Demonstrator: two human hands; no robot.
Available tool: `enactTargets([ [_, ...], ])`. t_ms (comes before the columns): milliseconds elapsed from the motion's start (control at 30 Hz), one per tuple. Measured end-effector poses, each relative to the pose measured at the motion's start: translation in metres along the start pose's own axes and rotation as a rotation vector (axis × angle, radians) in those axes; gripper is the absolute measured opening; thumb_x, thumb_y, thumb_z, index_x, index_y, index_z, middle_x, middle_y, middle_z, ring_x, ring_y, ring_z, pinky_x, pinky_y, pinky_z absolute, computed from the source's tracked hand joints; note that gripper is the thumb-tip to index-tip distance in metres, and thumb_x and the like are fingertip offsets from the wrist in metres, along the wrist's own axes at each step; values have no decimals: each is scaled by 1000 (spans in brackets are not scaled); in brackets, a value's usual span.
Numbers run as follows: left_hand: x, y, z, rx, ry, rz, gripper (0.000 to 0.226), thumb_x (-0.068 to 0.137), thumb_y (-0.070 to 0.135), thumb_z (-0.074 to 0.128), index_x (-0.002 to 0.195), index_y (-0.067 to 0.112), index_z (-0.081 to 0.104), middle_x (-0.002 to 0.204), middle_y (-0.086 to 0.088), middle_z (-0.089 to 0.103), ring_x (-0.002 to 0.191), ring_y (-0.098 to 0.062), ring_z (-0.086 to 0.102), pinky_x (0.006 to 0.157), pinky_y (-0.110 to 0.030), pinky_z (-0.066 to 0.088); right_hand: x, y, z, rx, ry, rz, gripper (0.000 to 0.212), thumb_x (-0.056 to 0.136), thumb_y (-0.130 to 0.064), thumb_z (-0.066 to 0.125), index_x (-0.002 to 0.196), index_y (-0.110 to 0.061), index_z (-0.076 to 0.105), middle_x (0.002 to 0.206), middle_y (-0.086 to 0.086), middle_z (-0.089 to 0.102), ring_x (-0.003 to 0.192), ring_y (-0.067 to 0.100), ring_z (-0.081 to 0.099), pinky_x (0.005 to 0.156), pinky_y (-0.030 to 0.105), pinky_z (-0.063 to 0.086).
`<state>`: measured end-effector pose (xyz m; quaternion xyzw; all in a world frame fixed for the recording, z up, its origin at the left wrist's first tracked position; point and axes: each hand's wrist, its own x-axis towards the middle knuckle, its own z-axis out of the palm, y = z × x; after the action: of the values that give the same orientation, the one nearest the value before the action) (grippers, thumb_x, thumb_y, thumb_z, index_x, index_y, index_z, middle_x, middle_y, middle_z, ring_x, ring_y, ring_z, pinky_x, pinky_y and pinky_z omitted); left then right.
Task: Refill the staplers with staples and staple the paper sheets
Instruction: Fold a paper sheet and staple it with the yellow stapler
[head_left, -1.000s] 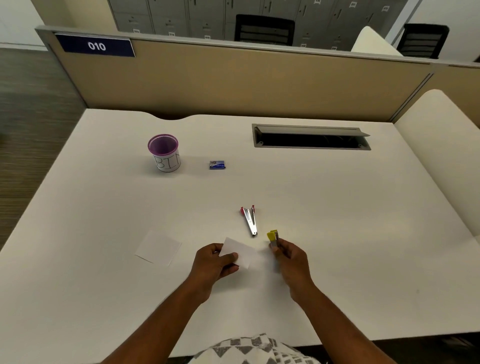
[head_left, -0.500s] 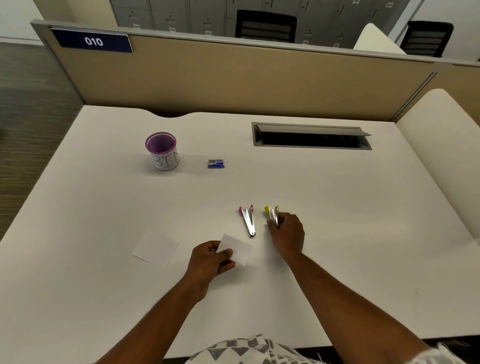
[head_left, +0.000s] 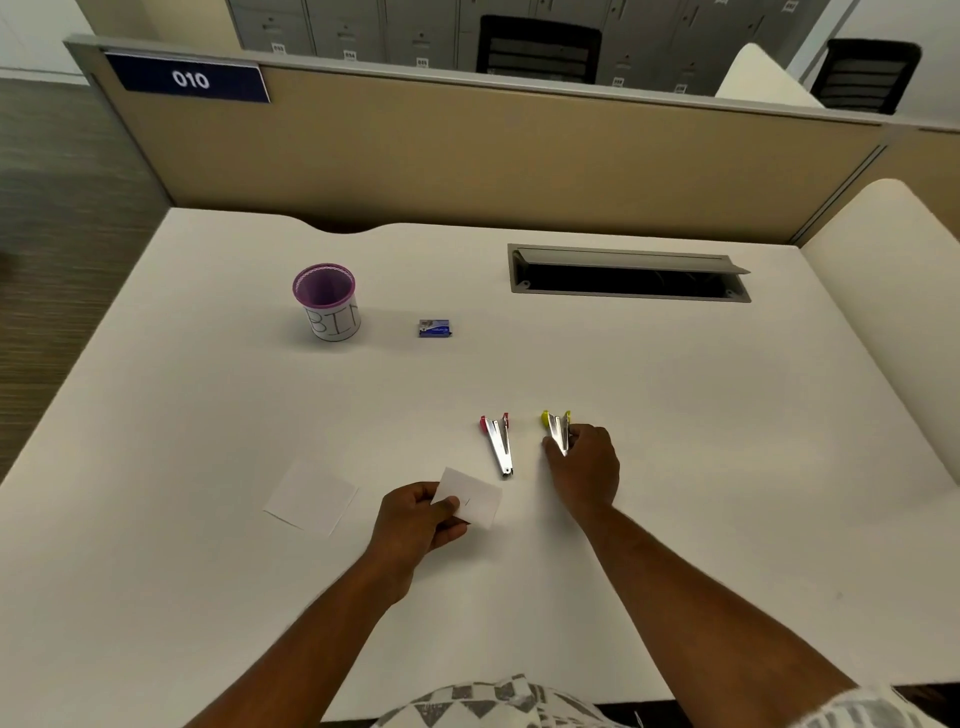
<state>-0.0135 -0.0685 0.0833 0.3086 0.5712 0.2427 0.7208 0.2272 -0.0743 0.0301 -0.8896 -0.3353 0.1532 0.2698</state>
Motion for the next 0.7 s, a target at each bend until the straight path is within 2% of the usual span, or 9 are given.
enactTargets([
  [100, -1, 2, 3, 4, -9, 1, 12, 96, 3, 62, 97, 13, 68, 102, -12, 75, 87, -24, 76, 73, -30, 64, -6, -3, -7, -44, 85, 23, 43, 86, -47, 73, 115, -16, 66, 113, 2, 62, 108, 27, 58, 82, 37, 51],
  [200, -1, 3, 5, 6, -16, 12, 11, 97, 4, 62, 103, 10, 68, 101, -13, 76, 86, -24, 77, 72, -30, 64, -25, -13, -15, 161, 195, 44, 25, 88, -43, 71, 101, -22, 67, 101, -2, 66, 96, 23, 61, 78, 37, 52],
  [267, -1, 4, 7, 8, -18, 22, 14, 97, 4, 61, 109, 6, 68, 102, -14, 75, 86, -24, 77, 72, -29, 63, -44, -21, -17, 401, 53, 124, 11, 89, -38, 71, 86, -27, 68, 88, -5, 70, 85, 20, 67, 73, 35, 53],
  [300, -1, 5, 8, 15, -20, 26, 15, 97, 4, 61, 111, 5, 67, 104, -14, 75, 89, -25, 76, 74, -30, 64, -56, -25, -19, 495, -79, 163, 14, 90, -38, 71, 83, -26, 70, 83, -4, 72, 80, 19, 69, 68, 31, 53],
  [367, -2, 6, 12, 49, -28, 42, 20, 97, 6, 62, 117, 4, 66, 110, -15, 73, 95, -26, 75, 80, -33, 63, -80, -28, -22, 612, -354, 175, 19, 94, -42, 68, 89, -25, 74, 84, -4, 76, 76, 14, 73, 60, 29, 56],
  [433, -4, 8, 16, 93, -34, 71, 25, 96, 9, 63, 121, 4, 65, 113, -15, 72, 97, -26, 75, 86, -36, 62, -98, -27, -26, 671, -499, 146, 16, 93, -41, 70, 97, -26, 74, 89, -5, 78, 80, 13, 75, 63, 28, 60],
  [533, -8, 9, 20, 138, -32, 120, 26, 96, 11, 64, 122, 8, 63, 116, -12, 71, 99, -26, 74, 83, -32, 63, -109, -24, -33, 685, -527, 133, 15, 90, -28, 76, 104, -23, 71, 93, -1, 77, 82, 15, 75, 68, 26, 62],
  [700, -17, 9, 22, 202, -38, 186, 29, 96, 15, 65, 124, 8, 63, 114, -11, 72, 93, -23, 75, 82, -29, 62, -111, -26, -50, 752, -506, 153, 11, 90, -13, 75, 97, -22, 73, 86, 3, 79, 74, 18, 75, 68, 24, 60],
])
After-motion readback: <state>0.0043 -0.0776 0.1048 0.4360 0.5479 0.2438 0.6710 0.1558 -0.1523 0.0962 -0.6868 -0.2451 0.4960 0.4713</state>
